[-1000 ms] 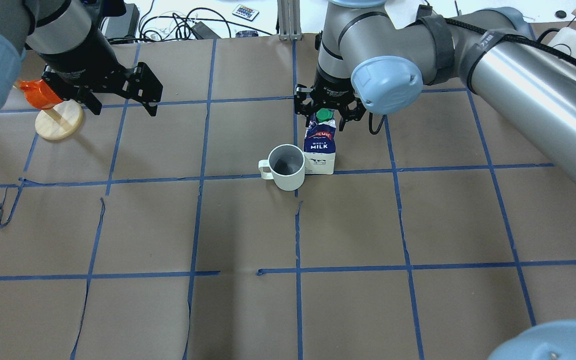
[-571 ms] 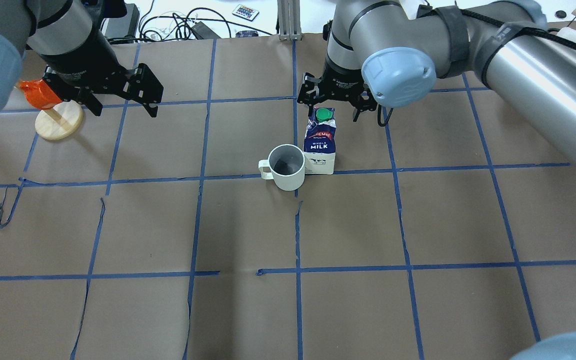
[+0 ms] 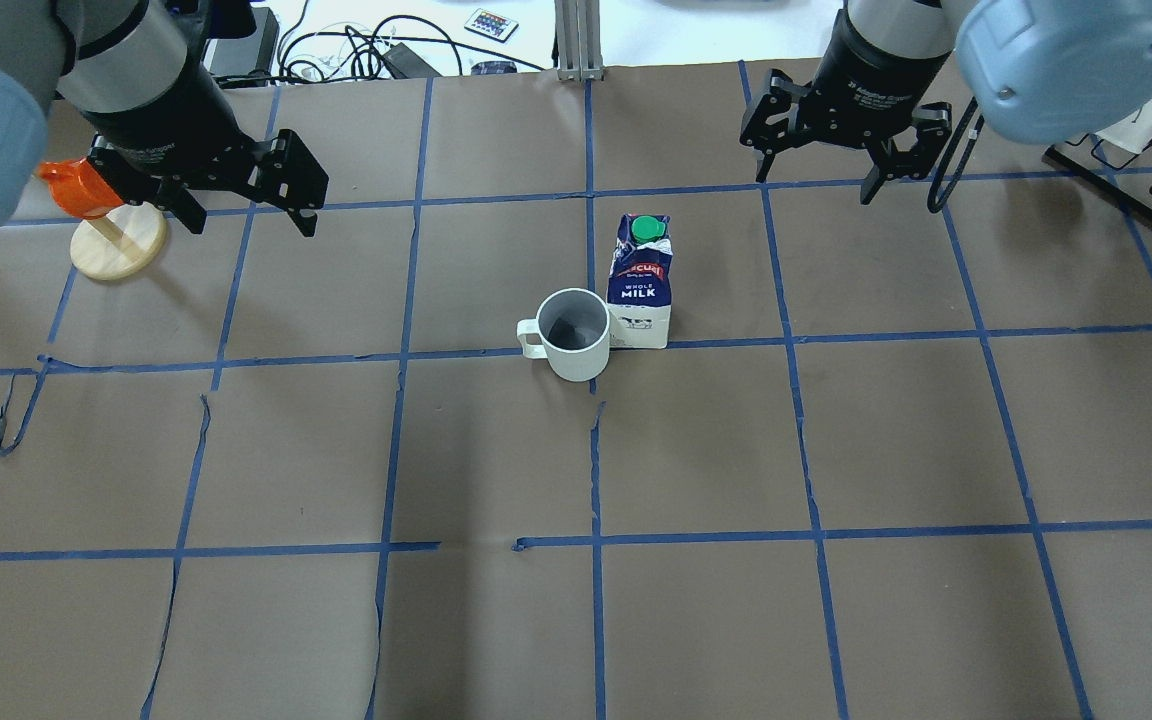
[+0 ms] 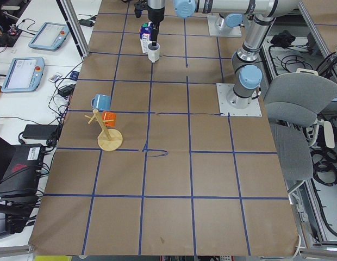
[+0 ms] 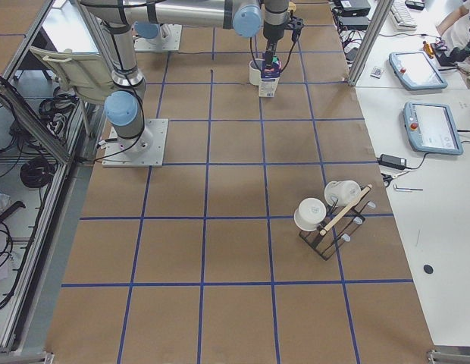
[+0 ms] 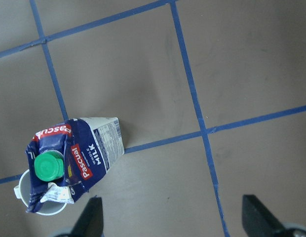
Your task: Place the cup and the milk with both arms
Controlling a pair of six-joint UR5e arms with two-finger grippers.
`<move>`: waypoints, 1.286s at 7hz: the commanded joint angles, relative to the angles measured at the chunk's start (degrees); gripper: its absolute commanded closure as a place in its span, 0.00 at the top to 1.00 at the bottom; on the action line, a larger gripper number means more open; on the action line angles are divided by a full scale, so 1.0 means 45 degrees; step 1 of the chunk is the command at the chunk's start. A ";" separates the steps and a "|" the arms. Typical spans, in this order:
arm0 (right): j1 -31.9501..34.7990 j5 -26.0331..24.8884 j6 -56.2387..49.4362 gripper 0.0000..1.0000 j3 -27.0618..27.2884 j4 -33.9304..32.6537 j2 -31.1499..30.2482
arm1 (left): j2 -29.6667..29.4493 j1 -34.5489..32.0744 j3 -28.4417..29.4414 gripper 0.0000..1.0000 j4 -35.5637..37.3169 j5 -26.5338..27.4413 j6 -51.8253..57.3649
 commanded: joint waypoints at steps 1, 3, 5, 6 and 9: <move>0.0091 -0.1304 -0.1030 1.00 0.0026 0.1168 -0.0393 | 0.0019 -0.0014 -0.0021 1.00 0.0007 0.0000 0.0000; 0.0112 -0.1074 -0.1090 1.00 -0.0032 0.1170 -0.0433 | 0.0059 -0.0014 -0.0041 1.00 0.0007 0.0000 0.0000; 0.0112 -0.0662 -0.1090 1.00 -0.0013 0.1112 -0.0530 | 0.0059 -0.0014 -0.0060 1.00 0.0007 0.0000 0.0000; 0.0112 -0.0797 -0.1109 1.00 0.0025 0.1111 -0.0530 | 0.0059 -0.0014 -0.0060 1.00 0.0007 -0.0019 -0.0019; 0.0112 -0.0818 -0.1129 1.00 0.0084 0.1131 -0.0530 | 0.0059 -0.0033 -0.0060 1.00 0.0007 0.0000 -0.0020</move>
